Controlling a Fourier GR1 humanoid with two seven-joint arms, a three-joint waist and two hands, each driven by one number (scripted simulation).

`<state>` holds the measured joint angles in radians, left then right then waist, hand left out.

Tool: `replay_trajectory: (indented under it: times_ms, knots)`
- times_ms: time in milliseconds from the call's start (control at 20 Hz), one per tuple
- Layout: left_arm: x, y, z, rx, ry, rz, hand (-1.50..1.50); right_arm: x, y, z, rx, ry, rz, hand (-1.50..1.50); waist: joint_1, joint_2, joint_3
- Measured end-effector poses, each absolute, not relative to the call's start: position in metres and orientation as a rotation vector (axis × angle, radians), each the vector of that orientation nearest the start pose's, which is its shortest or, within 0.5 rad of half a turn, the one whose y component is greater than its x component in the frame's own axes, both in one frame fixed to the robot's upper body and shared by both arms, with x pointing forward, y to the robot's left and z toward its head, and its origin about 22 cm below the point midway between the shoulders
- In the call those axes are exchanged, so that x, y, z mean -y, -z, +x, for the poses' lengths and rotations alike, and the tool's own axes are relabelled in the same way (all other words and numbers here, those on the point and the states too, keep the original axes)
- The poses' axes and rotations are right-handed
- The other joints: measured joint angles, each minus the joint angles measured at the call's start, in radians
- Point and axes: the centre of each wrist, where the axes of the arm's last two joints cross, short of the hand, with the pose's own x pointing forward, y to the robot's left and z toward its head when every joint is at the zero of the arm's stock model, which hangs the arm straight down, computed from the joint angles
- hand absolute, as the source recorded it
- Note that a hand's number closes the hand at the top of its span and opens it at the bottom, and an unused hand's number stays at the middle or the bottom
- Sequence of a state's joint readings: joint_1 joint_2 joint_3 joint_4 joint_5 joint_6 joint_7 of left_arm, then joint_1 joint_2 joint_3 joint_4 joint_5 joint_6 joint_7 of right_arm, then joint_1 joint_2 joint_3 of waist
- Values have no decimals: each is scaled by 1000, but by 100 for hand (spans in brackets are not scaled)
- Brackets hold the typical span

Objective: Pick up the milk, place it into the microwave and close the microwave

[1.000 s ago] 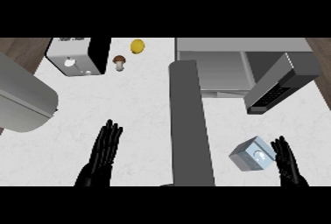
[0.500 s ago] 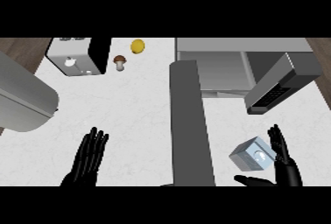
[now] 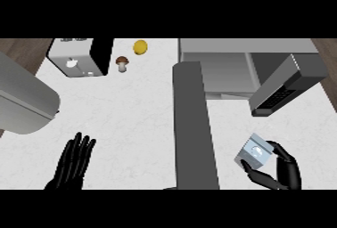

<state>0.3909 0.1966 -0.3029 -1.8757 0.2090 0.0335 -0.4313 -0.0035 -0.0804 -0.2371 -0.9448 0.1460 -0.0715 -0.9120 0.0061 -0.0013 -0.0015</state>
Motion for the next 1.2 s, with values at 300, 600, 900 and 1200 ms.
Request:
replay_trajectory:
  times_ms: [300,600,900,1200]
  knots:
    - [-230,-12,143,1888,-1,-193,-150,315,144,202,1793,-190,-406,150,3,-1,-2]
    - [-240,-16,141,1892,-1,-206,-150,302,152,233,1765,-210,-457,150,10,1,-1]
    - [-246,-13,143,1888,-10,-201,-150,283,154,250,1802,-99,-391,150,9,3,0]
    - [-257,-8,137,1875,-14,-200,-150,250,152,257,1853,-58,-292,150,1,0,1]
